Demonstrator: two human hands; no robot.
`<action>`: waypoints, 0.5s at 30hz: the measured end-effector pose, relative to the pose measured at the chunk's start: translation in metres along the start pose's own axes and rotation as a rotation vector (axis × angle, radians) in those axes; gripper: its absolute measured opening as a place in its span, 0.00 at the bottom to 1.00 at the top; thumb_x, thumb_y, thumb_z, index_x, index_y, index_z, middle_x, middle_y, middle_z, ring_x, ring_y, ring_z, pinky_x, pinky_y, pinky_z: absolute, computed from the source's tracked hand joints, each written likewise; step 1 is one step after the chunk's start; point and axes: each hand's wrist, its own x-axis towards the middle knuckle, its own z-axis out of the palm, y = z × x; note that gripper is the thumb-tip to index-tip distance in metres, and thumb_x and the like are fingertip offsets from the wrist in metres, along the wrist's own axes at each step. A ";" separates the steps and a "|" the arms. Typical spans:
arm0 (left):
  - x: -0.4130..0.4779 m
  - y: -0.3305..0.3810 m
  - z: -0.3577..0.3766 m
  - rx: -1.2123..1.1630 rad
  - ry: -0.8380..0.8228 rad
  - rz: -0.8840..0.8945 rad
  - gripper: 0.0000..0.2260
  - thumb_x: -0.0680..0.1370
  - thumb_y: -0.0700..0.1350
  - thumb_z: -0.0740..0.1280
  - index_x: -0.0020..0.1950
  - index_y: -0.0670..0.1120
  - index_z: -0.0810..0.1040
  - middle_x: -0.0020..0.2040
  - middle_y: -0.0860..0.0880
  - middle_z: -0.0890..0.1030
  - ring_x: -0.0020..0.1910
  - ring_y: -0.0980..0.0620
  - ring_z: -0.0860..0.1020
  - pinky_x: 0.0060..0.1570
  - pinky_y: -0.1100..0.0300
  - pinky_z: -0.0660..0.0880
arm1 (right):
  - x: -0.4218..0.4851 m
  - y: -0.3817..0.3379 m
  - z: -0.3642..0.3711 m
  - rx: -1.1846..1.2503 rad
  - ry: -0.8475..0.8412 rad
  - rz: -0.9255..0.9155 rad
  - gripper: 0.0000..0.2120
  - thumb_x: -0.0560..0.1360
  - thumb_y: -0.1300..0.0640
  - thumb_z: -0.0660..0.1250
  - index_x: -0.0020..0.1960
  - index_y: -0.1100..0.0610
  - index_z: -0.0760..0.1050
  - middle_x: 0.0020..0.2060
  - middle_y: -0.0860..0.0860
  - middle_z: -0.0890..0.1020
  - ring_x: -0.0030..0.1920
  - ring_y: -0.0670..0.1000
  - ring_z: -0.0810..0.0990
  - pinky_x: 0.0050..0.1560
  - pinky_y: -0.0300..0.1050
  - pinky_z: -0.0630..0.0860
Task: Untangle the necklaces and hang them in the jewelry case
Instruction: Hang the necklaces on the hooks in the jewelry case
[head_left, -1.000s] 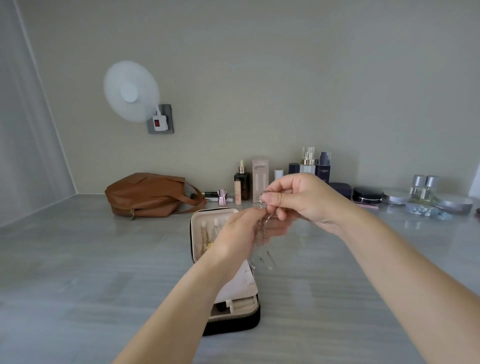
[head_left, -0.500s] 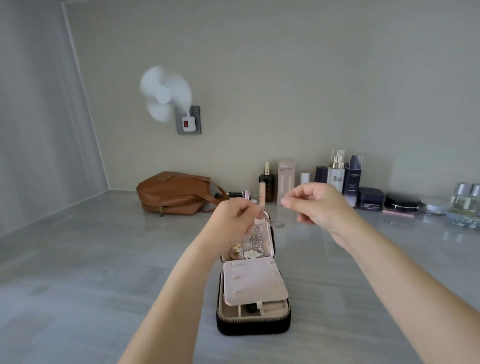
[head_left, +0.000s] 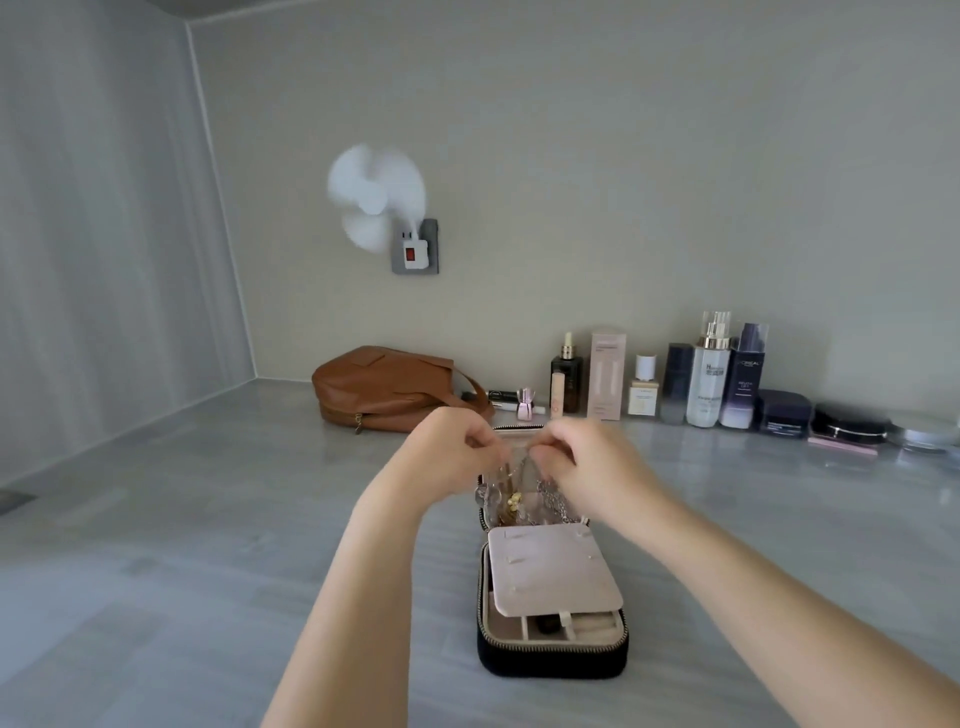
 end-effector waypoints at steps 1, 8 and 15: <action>0.000 0.000 0.000 0.043 0.044 0.000 0.04 0.72 0.46 0.69 0.39 0.47 0.79 0.29 0.52 0.73 0.24 0.56 0.68 0.23 0.65 0.64 | 0.003 -0.001 0.001 -0.044 0.013 -0.004 0.07 0.75 0.56 0.62 0.45 0.54 0.79 0.39 0.51 0.81 0.39 0.50 0.76 0.40 0.43 0.70; 0.005 -0.001 0.005 0.066 0.088 0.049 0.07 0.71 0.49 0.70 0.48 0.50 0.80 0.51 0.50 0.76 0.56 0.43 0.73 0.46 0.52 0.69 | 0.017 -0.010 0.008 -0.110 0.053 -0.051 0.08 0.75 0.55 0.60 0.45 0.51 0.78 0.37 0.52 0.81 0.45 0.56 0.78 0.38 0.45 0.68; 0.007 -0.005 0.010 0.005 0.054 0.032 0.08 0.73 0.47 0.67 0.37 0.46 0.73 0.34 0.50 0.70 0.30 0.51 0.69 0.26 0.65 0.65 | 0.028 -0.015 0.007 -0.083 0.072 -0.075 0.07 0.74 0.53 0.63 0.45 0.50 0.80 0.41 0.51 0.84 0.45 0.54 0.79 0.44 0.46 0.72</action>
